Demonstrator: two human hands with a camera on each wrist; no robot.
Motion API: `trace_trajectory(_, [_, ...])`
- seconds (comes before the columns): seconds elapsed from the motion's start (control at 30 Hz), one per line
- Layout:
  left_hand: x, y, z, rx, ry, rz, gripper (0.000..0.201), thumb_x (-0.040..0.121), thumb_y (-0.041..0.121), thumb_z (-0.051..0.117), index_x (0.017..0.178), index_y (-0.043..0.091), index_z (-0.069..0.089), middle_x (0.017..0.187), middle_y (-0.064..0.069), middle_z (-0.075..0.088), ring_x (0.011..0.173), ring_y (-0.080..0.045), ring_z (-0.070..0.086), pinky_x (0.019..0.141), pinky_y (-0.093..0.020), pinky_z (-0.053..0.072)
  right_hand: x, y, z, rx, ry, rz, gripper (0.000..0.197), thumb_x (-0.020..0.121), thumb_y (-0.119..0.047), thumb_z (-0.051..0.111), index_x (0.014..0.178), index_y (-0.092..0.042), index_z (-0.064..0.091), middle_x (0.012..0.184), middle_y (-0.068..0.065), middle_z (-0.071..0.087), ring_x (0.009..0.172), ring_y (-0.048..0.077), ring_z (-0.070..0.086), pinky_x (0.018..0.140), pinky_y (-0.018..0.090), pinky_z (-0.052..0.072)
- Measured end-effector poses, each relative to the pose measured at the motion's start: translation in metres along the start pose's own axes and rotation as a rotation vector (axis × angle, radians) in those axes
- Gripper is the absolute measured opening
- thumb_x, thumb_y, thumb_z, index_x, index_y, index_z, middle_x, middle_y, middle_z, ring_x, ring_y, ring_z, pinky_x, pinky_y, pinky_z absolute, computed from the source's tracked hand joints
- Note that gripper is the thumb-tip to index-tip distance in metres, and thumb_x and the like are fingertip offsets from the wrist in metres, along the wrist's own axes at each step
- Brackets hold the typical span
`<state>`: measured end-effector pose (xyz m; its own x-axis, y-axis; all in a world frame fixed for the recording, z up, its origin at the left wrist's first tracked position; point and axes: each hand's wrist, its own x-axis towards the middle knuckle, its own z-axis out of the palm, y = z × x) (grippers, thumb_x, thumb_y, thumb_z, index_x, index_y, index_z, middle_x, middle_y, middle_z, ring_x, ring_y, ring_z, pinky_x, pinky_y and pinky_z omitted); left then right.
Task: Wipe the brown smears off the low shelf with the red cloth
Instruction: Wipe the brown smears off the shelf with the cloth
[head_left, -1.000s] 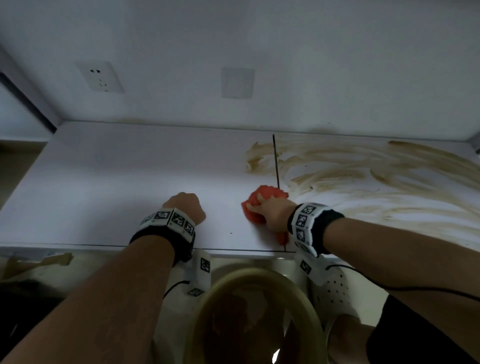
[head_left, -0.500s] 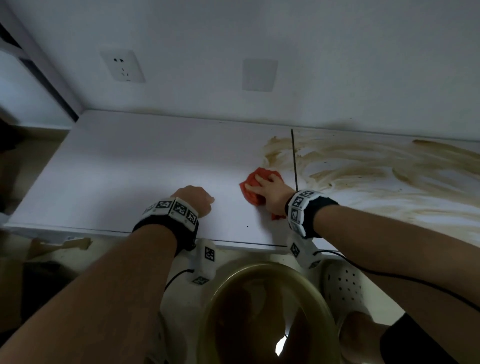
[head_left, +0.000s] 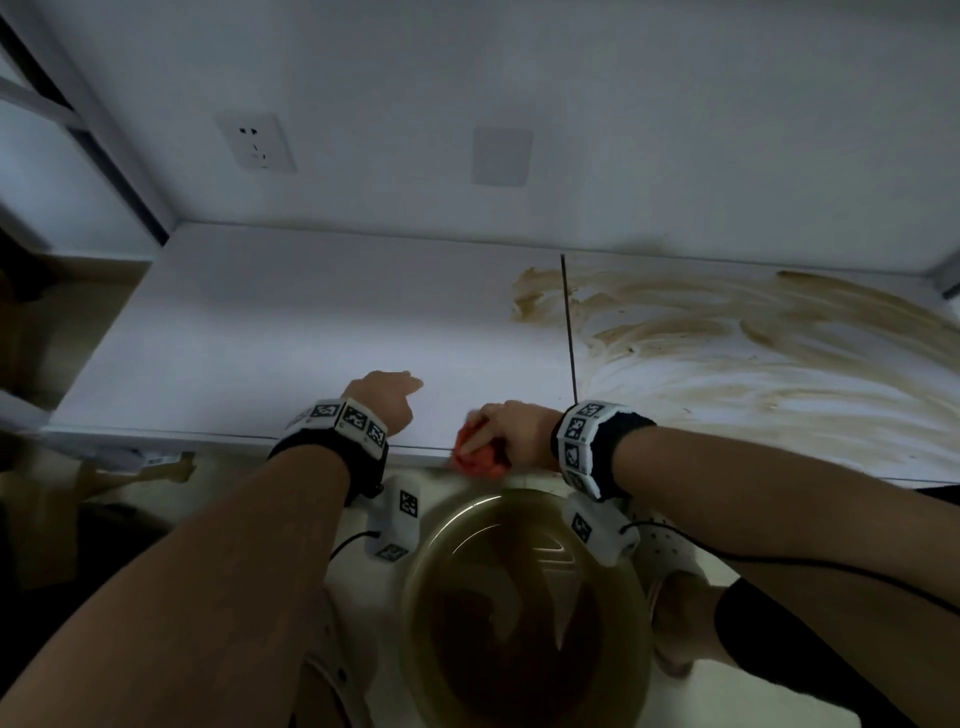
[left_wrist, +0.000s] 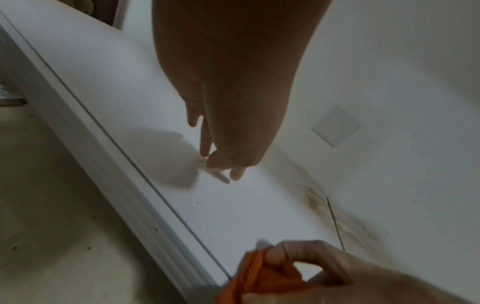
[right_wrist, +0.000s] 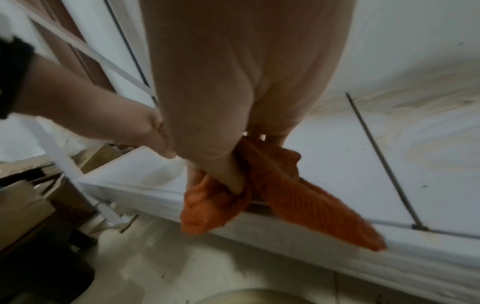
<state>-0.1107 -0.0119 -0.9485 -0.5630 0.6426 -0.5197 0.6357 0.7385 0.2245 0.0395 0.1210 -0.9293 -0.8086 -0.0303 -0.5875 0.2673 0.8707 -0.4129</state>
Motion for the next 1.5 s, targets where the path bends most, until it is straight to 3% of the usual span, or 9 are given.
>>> trace_trajectory(0.13, [-0.027,0.008,-0.022,-0.157,0.174,0.058,0.069,0.086,-0.003,0.039,0.148,0.025,0.030,0.159,0.005,0.014,0.145,-0.016,0.023,0.118,-0.030,0.023,-0.020,-0.012,-0.035,0.383,0.268,0.069,0.055,0.090,0.000,0.045,0.140,-0.024,0.045,0.138,0.005,0.051,0.123,0.026,0.052,0.086,0.013,0.044])
trace_trajectory(0.27, [-0.055,0.016,-0.062,-0.260,0.319,0.102,0.063,0.089,-0.004,0.044,0.148,0.016,0.032,0.159,-0.004,0.017,0.146,-0.018,0.022,0.118,-0.028,0.020,-0.034,-0.023,-0.066,0.692,0.345,0.144,0.044,0.092,-0.019,0.054,0.132,-0.003,0.049,0.127,0.022,0.058,0.115,0.039,0.057,0.102,0.044,0.044])
trace_trajectory(0.37, [-0.077,0.025,-0.096,-0.357,0.449,0.073,0.045,0.089,-0.001,0.043,0.130,0.012,0.055,0.141,-0.008,0.051,0.130,-0.022,0.048,0.108,-0.023,0.033,-0.046,-0.027,-0.078,0.965,0.338,0.117,0.046,0.094,-0.033,0.049,0.120,0.004,0.055,0.116,0.028,0.063,0.107,0.045,0.060,0.099,0.054,0.046])
trace_trajectory(0.53, [-0.109,0.049,-0.120,-0.738,0.323,0.138,0.021,0.091,0.002,0.050,0.100,0.010,0.067,0.112,-0.011,0.067,0.087,-0.016,0.063,0.081,-0.022,0.048,-0.065,-0.032,-0.086,1.330,0.305,-0.003,0.047,0.102,-0.034,0.033,0.117,0.003,0.056,0.094,0.015,0.068,0.071,0.020,0.066,0.058,0.025,0.053])
trace_trajectory(0.67, [-0.118,0.063,-0.119,-0.792,0.123,0.177,0.028,0.094,0.032,0.056,0.115,0.017,0.064,0.119,-0.001,0.065,0.106,-0.016,0.061,0.093,-0.030,0.046,-0.077,-0.043,-0.090,1.362,0.250,-0.077,0.056,0.099,-0.047,0.033,0.126,-0.003,0.054,0.103,0.016,0.065,0.077,0.024,0.062,0.060,0.028,0.051])
trace_trajectory(0.77, [-0.118,0.071,-0.114,-0.785,0.042,0.206,0.042,0.088,0.050,0.057,0.122,0.026,0.061,0.119,0.007,0.066,0.111,-0.011,0.059,0.097,-0.032,0.045,-0.081,-0.053,-0.087,1.280,0.256,-0.168,0.036,0.100,-0.010,0.036,0.134,0.000,0.044,0.104,0.021,0.060,0.090,0.032,0.060,0.084,0.038,0.051])
trace_trajectory(0.97, [-0.102,0.069,-0.111,-0.947,0.320,0.086,0.026,0.099,0.018,0.046,0.111,0.004,0.064,0.116,-0.011,0.066,0.080,-0.012,0.063,0.071,-0.021,0.048,-0.081,-0.047,-0.089,1.187,0.338,-0.202,0.046,0.091,0.017,0.032,0.124,-0.006,0.053,0.101,0.020,0.060,0.087,0.032,0.061,0.076,0.036,0.056])
trace_trajectory(1.23, [-0.102,0.077,-0.105,-0.939,0.136,0.120,0.047,0.089,0.050,0.056,0.117,0.013,0.060,0.113,0.002,0.068,0.102,-0.012,0.063,0.087,-0.029,0.051,-0.079,-0.045,-0.088,1.194,0.369,-0.163,0.050,0.092,0.013,0.033,0.136,-0.009,0.043,0.109,0.024,0.061,0.096,0.035,0.061,0.086,0.049,0.051])
trace_trajectory(1.5, [-0.100,0.073,-0.101,-1.048,0.274,0.069,0.027,0.100,0.025,0.045,0.098,0.004,0.063,0.091,-0.006,0.063,0.077,-0.015,0.062,0.068,-0.020,0.049,-0.071,-0.040,-0.089,1.028,0.667,-0.013,0.038,0.092,0.007,0.042,0.125,-0.006,0.057,0.117,0.022,0.063,0.094,0.027,0.060,0.084,0.034,0.050])
